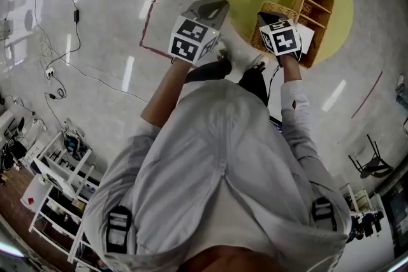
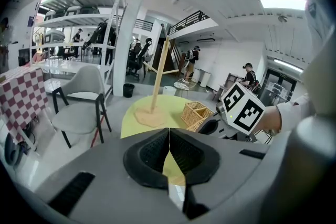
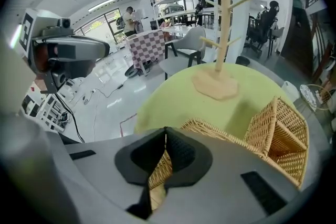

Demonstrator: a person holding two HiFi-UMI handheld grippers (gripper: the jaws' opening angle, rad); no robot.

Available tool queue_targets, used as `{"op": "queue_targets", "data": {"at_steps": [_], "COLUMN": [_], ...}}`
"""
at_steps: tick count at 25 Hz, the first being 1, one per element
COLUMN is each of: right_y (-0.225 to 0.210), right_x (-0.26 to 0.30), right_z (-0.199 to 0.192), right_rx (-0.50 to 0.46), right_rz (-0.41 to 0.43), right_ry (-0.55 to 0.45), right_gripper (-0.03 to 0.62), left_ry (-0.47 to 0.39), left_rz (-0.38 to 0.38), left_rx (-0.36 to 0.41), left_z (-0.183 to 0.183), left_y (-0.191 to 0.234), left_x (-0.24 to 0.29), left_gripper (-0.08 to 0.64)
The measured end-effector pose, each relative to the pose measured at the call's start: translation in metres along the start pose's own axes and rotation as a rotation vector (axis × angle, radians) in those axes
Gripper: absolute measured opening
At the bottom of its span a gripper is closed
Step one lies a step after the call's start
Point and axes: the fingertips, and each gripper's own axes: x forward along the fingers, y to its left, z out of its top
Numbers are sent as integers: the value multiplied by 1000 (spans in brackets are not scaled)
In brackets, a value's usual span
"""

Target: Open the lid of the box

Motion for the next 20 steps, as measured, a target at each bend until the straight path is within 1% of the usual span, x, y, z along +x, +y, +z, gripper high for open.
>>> {"op": "queue_targets", "data": {"at_steps": [2,5,7,12,16,20], "right_y": [0,4,6,4,-6,-17], "right_x": [3,2,-2,-37,-86,-146], "right_z": [-1,0,2,6,12,22], "right_rx": [3,24,19,17,49,70], "right_rz": [-12,-9,-14,-38,-75,-150], "right_ry": [7,-7,-17,-72,-169,-283], "right_gripper": [30,101,119,123,123,105], "left_ry": [4,4,1,-25,-62,-102], "left_rz": [4,8,12,25,33,37], "left_rx": [-7,-13,-12,-7,2,-2], "left_z": [-4,-8,-9,-2,15,29], "left_y": [-1,-4,-6,-18,-33,-50], "left_x": [0,-4,-8,-14,-19,-26], "left_gripper": [29,29,29,29,29,29]}}
